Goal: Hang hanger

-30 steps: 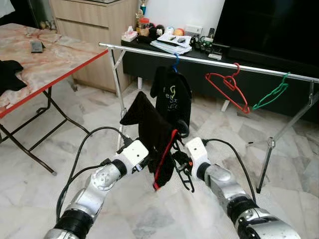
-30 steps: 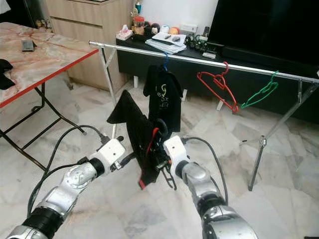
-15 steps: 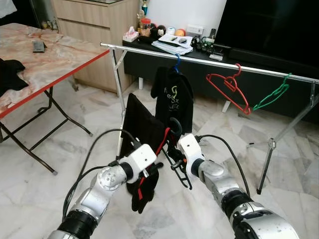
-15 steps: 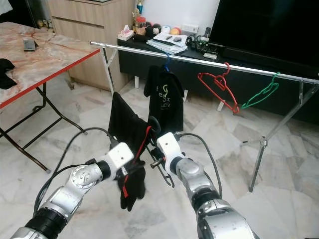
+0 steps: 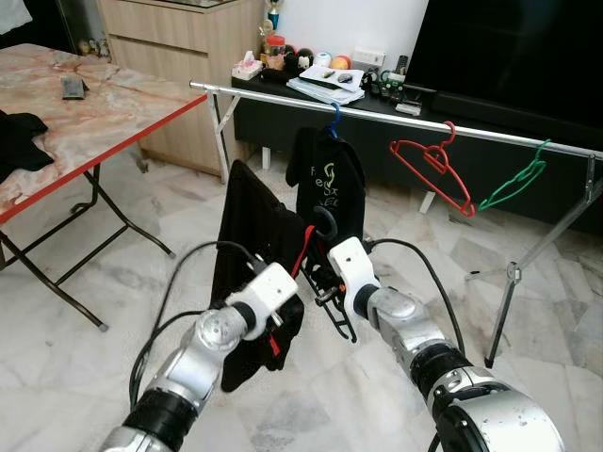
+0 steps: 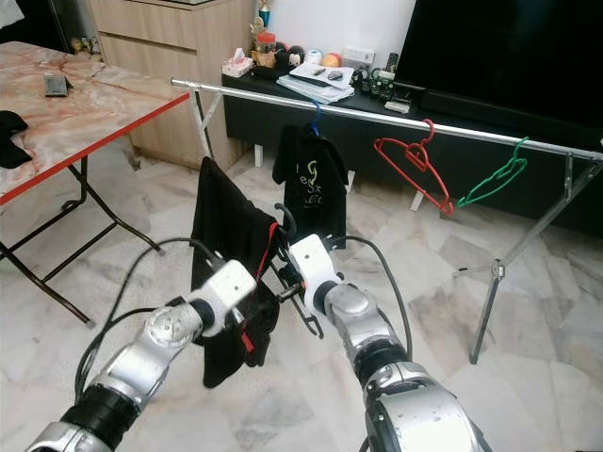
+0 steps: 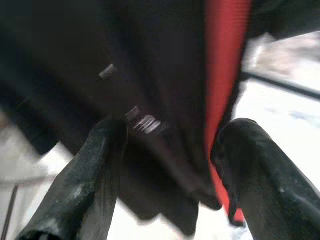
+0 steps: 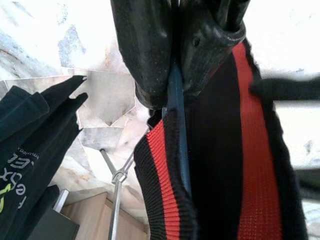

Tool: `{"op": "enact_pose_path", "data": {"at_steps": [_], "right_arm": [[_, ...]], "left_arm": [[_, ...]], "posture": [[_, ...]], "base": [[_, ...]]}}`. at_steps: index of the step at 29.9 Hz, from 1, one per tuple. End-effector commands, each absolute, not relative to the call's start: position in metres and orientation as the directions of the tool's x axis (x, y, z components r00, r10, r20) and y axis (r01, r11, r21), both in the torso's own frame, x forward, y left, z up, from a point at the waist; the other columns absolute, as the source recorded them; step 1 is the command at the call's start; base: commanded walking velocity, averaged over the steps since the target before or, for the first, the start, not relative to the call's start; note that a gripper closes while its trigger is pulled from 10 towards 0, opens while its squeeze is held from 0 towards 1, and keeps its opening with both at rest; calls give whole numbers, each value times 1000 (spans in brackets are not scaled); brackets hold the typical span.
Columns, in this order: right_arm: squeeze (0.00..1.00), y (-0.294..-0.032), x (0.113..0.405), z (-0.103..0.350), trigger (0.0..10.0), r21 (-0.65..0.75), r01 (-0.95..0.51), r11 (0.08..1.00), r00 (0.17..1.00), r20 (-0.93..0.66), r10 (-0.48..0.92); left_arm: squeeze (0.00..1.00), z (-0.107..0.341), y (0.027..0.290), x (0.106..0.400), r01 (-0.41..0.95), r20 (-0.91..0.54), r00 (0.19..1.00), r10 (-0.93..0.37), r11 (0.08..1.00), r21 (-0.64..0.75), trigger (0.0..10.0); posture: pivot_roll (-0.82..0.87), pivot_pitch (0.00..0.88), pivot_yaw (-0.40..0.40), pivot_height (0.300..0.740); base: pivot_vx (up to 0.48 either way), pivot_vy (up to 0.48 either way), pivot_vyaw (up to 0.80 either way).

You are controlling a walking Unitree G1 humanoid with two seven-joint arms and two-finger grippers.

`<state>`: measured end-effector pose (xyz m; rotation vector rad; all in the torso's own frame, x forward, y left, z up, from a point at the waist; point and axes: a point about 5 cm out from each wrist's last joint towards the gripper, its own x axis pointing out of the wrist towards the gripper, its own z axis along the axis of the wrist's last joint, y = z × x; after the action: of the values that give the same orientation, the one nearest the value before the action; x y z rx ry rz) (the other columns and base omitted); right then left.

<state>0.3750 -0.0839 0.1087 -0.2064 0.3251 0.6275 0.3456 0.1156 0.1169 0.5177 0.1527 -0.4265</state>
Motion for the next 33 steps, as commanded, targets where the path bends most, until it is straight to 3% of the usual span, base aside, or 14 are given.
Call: {"op": "enact_pose_path", "data": {"at_steps": [1,6,17,23,33], "right_arm": [[0,-84,380,119,0,-84,-594,800,776,-322,542],[0,-84,379,117,0,-69,-591,804,774,-328,542],[0,-77,375,114,0,-15,-648,762,720,-341,605],[0,-76,373,113,0,-1,-675,738,690,-353,631],[0,-85,370,107,0,14,-698,716,660,-374,651]], "left_arm": [[0,113,118,348,380,-253,920,-299,838,392,10000],[0,114,118,351,337,-239,932,-271,890,308,10000],[0,121,103,350,399,-208,913,-352,878,266,10000],[0,123,101,353,370,-198,924,-327,894,251,10000],[0,120,120,358,211,-206,967,-150,926,313,10000]], "posture": [[166,28,-115,740],[165,34,-111,740],[172,39,-108,740],[166,41,-108,740],[156,42,-105,740]], "base": [[0,0,0],[0,0,0],[0,0,0],[0,0,0],[0,0,0]]}}
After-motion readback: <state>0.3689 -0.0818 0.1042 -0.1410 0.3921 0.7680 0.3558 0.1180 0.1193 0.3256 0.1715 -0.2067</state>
